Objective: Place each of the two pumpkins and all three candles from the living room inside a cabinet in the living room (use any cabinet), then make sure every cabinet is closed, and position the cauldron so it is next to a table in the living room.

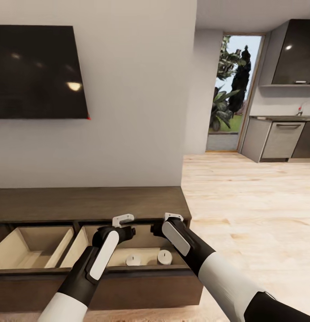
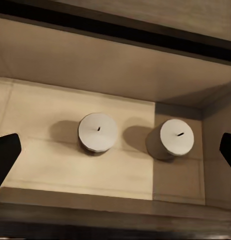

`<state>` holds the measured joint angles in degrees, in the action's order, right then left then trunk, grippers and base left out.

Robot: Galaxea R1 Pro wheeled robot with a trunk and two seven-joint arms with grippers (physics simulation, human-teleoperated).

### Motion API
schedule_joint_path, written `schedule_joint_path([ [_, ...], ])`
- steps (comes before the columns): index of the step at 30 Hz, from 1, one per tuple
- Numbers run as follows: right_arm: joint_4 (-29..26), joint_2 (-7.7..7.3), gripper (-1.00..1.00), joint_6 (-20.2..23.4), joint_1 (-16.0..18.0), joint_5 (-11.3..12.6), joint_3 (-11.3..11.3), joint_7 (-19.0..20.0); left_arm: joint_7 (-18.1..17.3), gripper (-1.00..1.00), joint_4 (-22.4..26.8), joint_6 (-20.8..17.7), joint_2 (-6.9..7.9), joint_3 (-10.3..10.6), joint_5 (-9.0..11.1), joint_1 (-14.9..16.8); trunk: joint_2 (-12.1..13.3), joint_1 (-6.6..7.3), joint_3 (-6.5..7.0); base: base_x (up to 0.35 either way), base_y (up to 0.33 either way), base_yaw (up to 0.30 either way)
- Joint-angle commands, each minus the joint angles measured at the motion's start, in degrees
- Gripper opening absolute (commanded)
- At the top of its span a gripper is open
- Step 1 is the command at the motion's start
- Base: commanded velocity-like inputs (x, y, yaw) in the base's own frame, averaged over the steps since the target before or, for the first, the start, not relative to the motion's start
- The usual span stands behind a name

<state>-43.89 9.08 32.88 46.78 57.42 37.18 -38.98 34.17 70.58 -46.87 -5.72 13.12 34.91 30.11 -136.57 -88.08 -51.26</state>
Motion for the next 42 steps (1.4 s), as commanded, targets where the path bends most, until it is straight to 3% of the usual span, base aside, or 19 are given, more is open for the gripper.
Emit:
schedule_joint_path([
  [1, -0.06, -0.02, 1.0, 0.08, 0.06, 0.42, 0.17, -0.48, 0.58, 1.0, 0.06, -0.06, 0.01, 0.06, 0.6, 0.04, 0.39, 0.27, 0.12, -0.286, 0.143, 0.0],
  [23, 0.08, -0.44, 1.0, 0.08, 0.06, 0.3, 0.15, -1.28, 0.72, 1.0, 0.0, -0.06, 0.28, -0.03, 0.51, 0.04, 9.21, 5.1, 4.07, -0.285, 0.142, 0.0],
  [33, 0.03, -0.32, 1.0, 0.07, 0.06, 0.23, 0.17, -1.19, 0.72, 1.0, 0.0, -0.06, 0.28, -0.09, 0.59, 0.04, 13.22, 7.29, 5.87, -0.05, 0.017, 0.0],
  [42, -0.04, -0.25, 1.0, 0.02, 0.06, 0.24, 0.17, -1.18, 0.72, 1.0, 0.0, -0.06, 0.27, -0.09, 0.6, 0.04, 16.83, 9.27, 7.48, -0.254, 0.143, 0.0],
])
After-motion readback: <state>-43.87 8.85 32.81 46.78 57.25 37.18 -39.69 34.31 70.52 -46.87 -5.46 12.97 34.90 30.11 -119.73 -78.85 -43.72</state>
